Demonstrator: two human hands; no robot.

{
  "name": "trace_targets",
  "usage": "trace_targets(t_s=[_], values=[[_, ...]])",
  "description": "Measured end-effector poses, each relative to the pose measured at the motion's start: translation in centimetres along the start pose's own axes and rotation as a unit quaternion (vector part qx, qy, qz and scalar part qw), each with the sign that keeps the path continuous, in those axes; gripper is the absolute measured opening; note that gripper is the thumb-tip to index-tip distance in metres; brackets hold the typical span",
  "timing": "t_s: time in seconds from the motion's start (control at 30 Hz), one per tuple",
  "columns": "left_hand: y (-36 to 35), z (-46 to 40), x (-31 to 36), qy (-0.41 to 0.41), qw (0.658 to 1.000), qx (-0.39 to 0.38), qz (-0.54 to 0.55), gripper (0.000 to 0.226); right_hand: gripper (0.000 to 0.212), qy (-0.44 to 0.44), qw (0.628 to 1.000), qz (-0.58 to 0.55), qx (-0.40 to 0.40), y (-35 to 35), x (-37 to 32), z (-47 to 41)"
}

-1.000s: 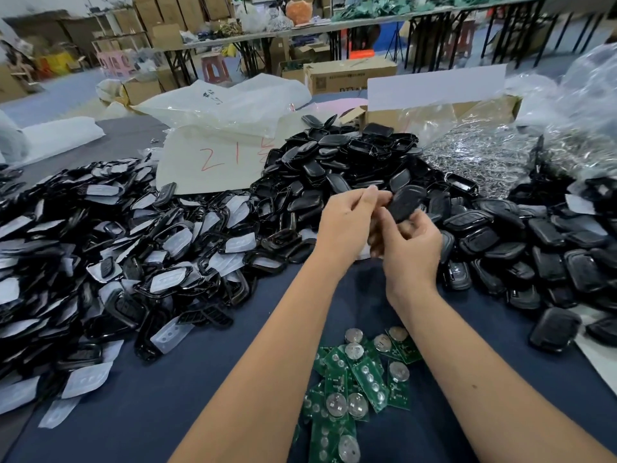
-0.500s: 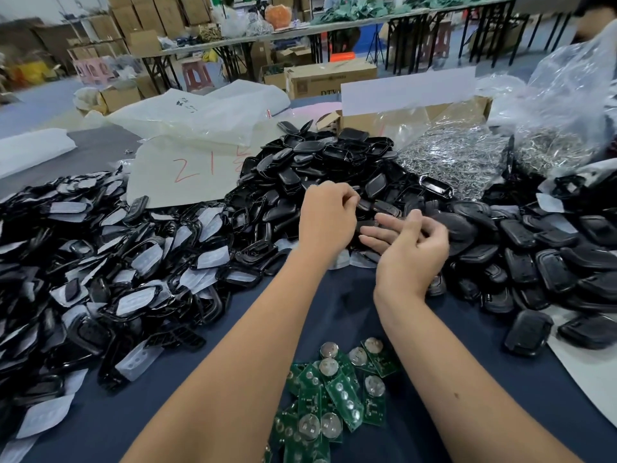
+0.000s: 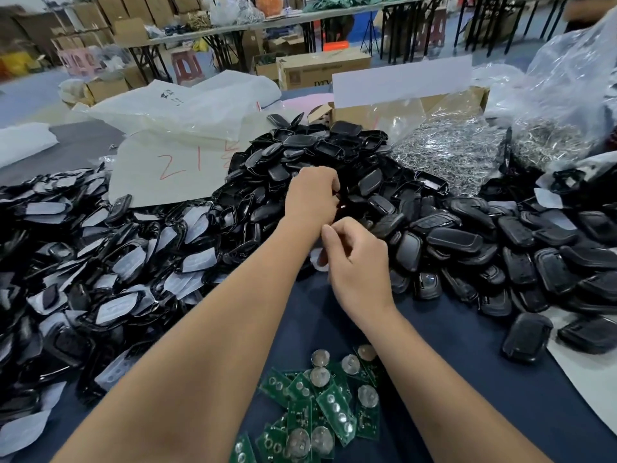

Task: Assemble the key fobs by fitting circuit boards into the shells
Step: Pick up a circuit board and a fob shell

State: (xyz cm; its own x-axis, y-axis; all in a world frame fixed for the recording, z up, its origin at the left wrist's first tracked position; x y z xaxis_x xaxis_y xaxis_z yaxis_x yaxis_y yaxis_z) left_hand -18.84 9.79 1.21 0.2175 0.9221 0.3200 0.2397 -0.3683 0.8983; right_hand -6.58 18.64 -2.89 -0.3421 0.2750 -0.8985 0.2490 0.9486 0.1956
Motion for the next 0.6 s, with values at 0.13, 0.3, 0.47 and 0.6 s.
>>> trace_targets(t_s=[0.13,0.3,0.47,0.6], values=[[1.5,0.4,-2.5,0.046,0.99,0.046,0.127,0.017,0.037,0.022,0.987,0.046,-0.15,-0.7,-0.5,0.3],[3.4,1.9,-5.0,0.092,0.957,0.055,0.27,0.036,0.031,0.086,0.896,0.184,-0.395,-2.4,-1.5,1.4],[4.4,4.3,-5.5,0.204,0.858,0.033,0.471,0.032,0.019,0.101,0.852,0.157,-0.49,-2.6,-2.7,2.4],[5.2,6.8,-6.6,0.231,0.787,0.072,0.567,0.018,0.049,0.127,0.829,0.183,-0.514,-4.1,-3.8,4.4]])
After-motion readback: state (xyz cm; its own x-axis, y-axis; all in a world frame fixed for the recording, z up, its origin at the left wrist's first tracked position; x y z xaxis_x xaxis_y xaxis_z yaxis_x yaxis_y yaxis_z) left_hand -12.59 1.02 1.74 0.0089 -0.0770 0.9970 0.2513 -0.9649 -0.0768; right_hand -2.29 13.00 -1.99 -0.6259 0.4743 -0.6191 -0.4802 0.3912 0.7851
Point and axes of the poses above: each hand's wrist, its own z-axis away from the middle knuckle, its own y-axis out of the back of the hand, x = y × z, the point moved 3 cm from there along -z, towards the middle knuckle
